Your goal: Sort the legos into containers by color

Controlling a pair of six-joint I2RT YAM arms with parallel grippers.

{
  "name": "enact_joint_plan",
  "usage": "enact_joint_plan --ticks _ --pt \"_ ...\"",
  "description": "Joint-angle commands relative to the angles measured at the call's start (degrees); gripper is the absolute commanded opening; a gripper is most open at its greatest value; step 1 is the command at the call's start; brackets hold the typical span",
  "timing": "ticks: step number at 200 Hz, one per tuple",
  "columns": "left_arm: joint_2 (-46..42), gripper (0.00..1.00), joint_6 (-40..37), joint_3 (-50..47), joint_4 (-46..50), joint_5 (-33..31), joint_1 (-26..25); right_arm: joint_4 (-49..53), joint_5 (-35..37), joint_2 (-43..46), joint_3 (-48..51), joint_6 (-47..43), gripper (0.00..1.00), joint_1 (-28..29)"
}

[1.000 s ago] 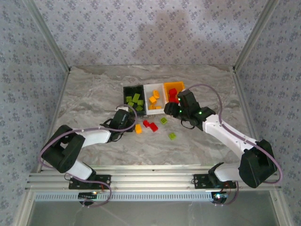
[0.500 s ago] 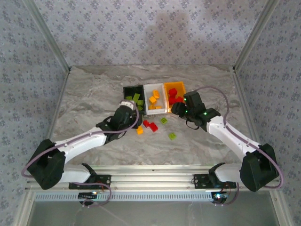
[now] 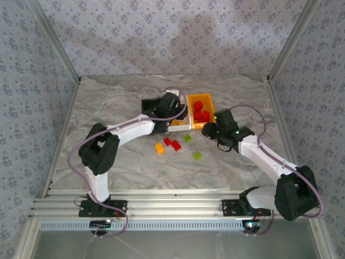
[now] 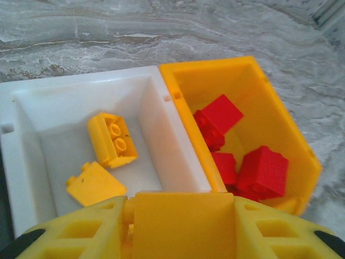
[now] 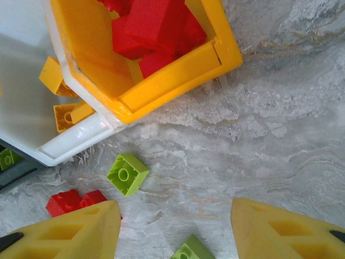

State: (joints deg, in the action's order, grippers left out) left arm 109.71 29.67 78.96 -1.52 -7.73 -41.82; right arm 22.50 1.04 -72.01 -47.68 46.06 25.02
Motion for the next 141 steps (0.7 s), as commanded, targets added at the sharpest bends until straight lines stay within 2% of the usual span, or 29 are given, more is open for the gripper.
enact_joint_plan --ticks 1,36,64,74,104,141 --pt "2.9 0.54 0.3 5.3 2.4 0.1 0.6 1.4 -1.4 0.9 1.4 0.2 0.58 -0.4" --pt "0.4 0.75 1.2 5.3 1.3 1.2 0.2 1.1 -4.0 -0.8 2.0 -1.7 0.60 0.6" --pt "-7.2 0.85 2.2 -0.1 -1.2 3.2 -0.4 1.9 -5.6 -3.9 1.2 -5.4 0.62 3.6" --pt "-10.8 0.99 2.7 -3.5 -2.7 4.2 -0.7 3.1 -5.2 -5.7 0.4 -6.8 0.64 5.5" --pt "-22.8 0.99 3.8 -14.8 -3.1 3.6 -2.3 7.5 0.7 -11.0 -2.6 -9.5 0.67 12.0" --pt "-39.2 1.00 7.9 -30.1 -1.7 -0.4 -3.3 11.4 7.1 -16.5 -4.8 -9.5 0.68 16.3"
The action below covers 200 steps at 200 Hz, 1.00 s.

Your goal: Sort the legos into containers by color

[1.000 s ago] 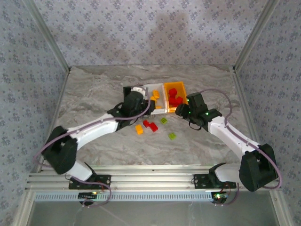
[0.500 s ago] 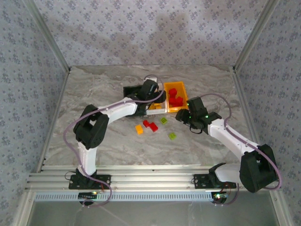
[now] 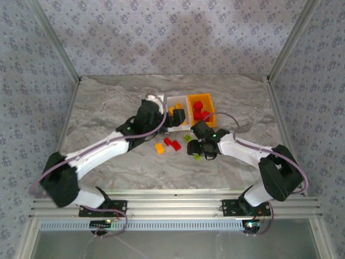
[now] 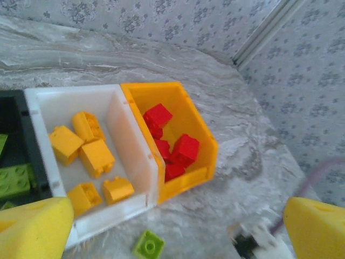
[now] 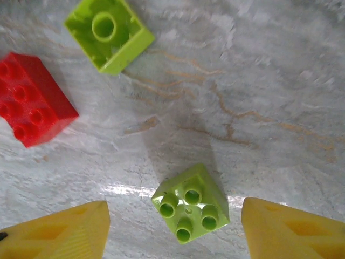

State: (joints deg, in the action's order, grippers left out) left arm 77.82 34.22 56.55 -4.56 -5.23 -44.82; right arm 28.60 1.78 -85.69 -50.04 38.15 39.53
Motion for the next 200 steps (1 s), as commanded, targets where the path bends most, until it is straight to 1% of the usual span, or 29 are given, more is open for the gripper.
enact_joint_plan --ticks 1,6,34,61,83,104,115,122,141,159,177,200 --pt "-7.7 1.00 3.4 -8.0 1.4 -2.9 -0.3 5.3 6.4 -2.9 -2.5 -1.6 0.68 1.8" --pt "-10.0 1.00 3.8 -9.9 2.1 -3.4 -0.3 5.5 6.8 -3.8 -2.8 -3.3 0.68 2.2" --pt "-20.5 1.00 4.7 -16.5 7.8 -6.8 -0.4 5.4 6.8 -7.5 -3.7 -3.8 0.66 3.1" --pt "-27.8 1.00 4.9 -20.8 12.7 -10.9 -0.3 4.0 6.6 -10.4 -3.9 -4.3 0.59 3.2" --pt "-31.9 1.00 4.8 -23.3 15.9 -13.7 -0.1 2.0 6.3 -10.8 -4.3 -5.5 0.48 3.5" --pt "-34.8 1.00 5.2 -25.5 18.0 -15.2 0.2 1.2 6.3 -9.7 -4.9 -6.5 0.32 4.1" --pt "-36.2 1.00 5.5 -25.9 19.6 -16.3 0.4 1.6 6.5 -8.6 -6.1 -7.2 0.27 4.6" --pt "-37.0 1.00 5.5 -26.1 20.7 -17.0 0.5 1.8 6.4 -7.7 -7.3 -7.6 0.26 4.9" --pt "-39.4 1.00 5.7 -26.5 23.7 -19.1 0.7 2.2 5.2 -6.9 -12.2 -8.2 0.25 6.0" --pt "-41.4 1.00 6.6 -27.4 26.0 -20.2 0.9 0.9 2.8 -8.9 -20.4 -8.5 0.25 6.5" --pt "-43.3 1.00 8.0 -28.3 27.9 -20.2 1.0 -0.5 1.4 -14.0 -29.0 -8.8 0.26 6.5" --pt "-46.3 0.99 9.5 -29.4 30.3 -19.6 1.2 -0.3 0.8 -23.2 -41.2 -9.3 0.27 6.3"
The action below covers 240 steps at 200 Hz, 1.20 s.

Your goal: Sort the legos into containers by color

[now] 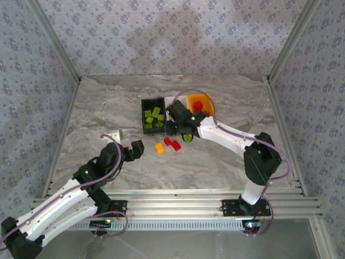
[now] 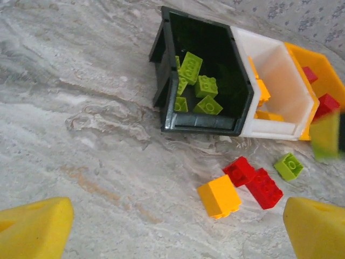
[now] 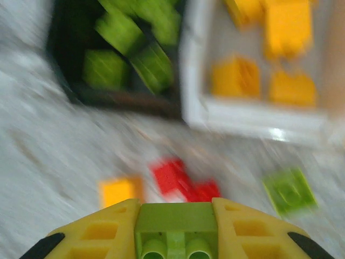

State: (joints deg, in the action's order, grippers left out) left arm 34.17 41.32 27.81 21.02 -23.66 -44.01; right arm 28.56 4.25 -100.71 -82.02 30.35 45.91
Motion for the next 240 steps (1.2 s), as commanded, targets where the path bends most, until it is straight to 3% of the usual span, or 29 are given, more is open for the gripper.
enact_joint_plan --ticks 1,53,81,109,139,170,240 --pt "-2.8 0.99 2.4 -0.6 4.9 -1.1 0.3 -0.2 -1.6 -8.6 -9.8 -1.6 0.27 -0.2" --pt "-9.3 0.99 3.3 -0.7 9.9 -1.0 0.4 1.5 -2.1 -25.6 -31.4 -1.8 0.30 -3.0" --pt "-10.8 1.00 3.7 -0.9 11.3 -0.9 0.5 2.8 -2.6 -28.0 -36.3 -3.3 0.57 -3.1" --pt "-11.9 1.00 3.8 -0.8 12.0 -1.2 0.5 1.4 -0.6 -22.5 -30.2 -4.2 0.61 -2.0" --pt "-12.8 0.99 3.5 -0.5 11.9 -1.6 0.5 -0.9 -0.1 -13.5 -14.0 -2.1 0.61 0.6" --pt "-13.3 1.00 3.5 0.0 12.1 -1.9 0.6 -0.9 1.0 -11.0 -2.8 -1.5 0.59 4.6" --pt "-14.3 1.00 3.9 -0.3 12.2 -2.0 0.7 -1.0 5.6 -13.2 0.2 -2.3 0.57 9.0"
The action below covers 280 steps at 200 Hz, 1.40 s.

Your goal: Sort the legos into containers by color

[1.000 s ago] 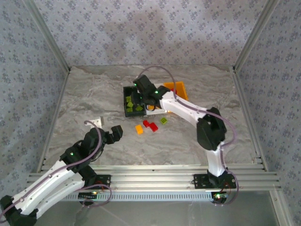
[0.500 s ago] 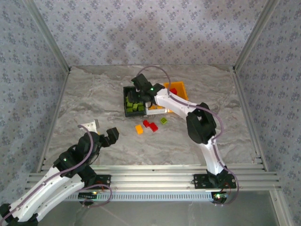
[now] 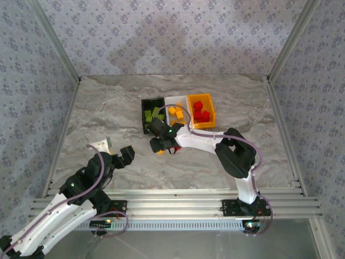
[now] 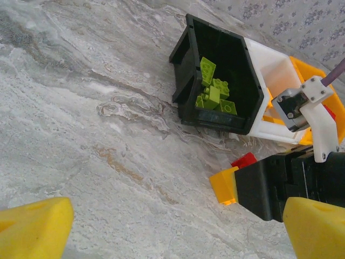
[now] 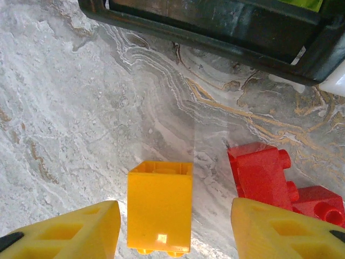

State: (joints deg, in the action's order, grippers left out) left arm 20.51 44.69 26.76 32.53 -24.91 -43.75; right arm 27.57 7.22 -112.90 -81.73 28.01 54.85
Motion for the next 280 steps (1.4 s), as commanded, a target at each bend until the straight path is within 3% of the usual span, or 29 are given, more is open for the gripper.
enact_joint_plan --ticks 1,58,113,138,182,209,256,262,280 --pt "-0.7 1.00 0.5 0.7 0.7 -0.8 0.4 -0.1 2.6 -1.1 -0.1 0.1 0.57 0.1" --pt "-0.6 1.00 0.5 0.6 0.4 -1.0 0.6 -0.7 0.4 -5.4 -1.7 0.2 0.53 1.4" --pt "-0.3 1.00 1.0 0.0 0.3 -1.0 0.8 -0.5 -1.4 -6.7 -2.6 0.5 0.36 1.3" --pt "-0.1 1.00 1.1 -0.4 0.0 -1.0 1.0 -2.8 -2.7 -3.4 -0.8 0.7 0.26 0.8" --pt "0.2 1.00 1.5 -0.9 -0.6 -0.5 1.1 -6.3 0.8 8.3 3.3 2.0 0.22 -5.2" --pt "0.3 1.00 1.6 -1.3 -0.8 -0.6 1.3 -4.5 0.2 7.1 -1.9 1.4 0.22 -11.5" --pt "0.2 1.00 2.4 -1.4 -0.3 -0.1 1.5 1.1 -2.2 -5.7 -17.9 0.6 0.23 -17.9" --pt "0.3 1.00 2.4 -1.4 -0.1 -0.2 1.5 1.5 -2.1 -6.8 -19.4 0.6 0.25 -18.3" --pt "0.2 1.00 2.5 -1.4 0.0 0.1 1.6 2.0 -2.8 -8.3 -22.2 0.6 0.48 -19.4"
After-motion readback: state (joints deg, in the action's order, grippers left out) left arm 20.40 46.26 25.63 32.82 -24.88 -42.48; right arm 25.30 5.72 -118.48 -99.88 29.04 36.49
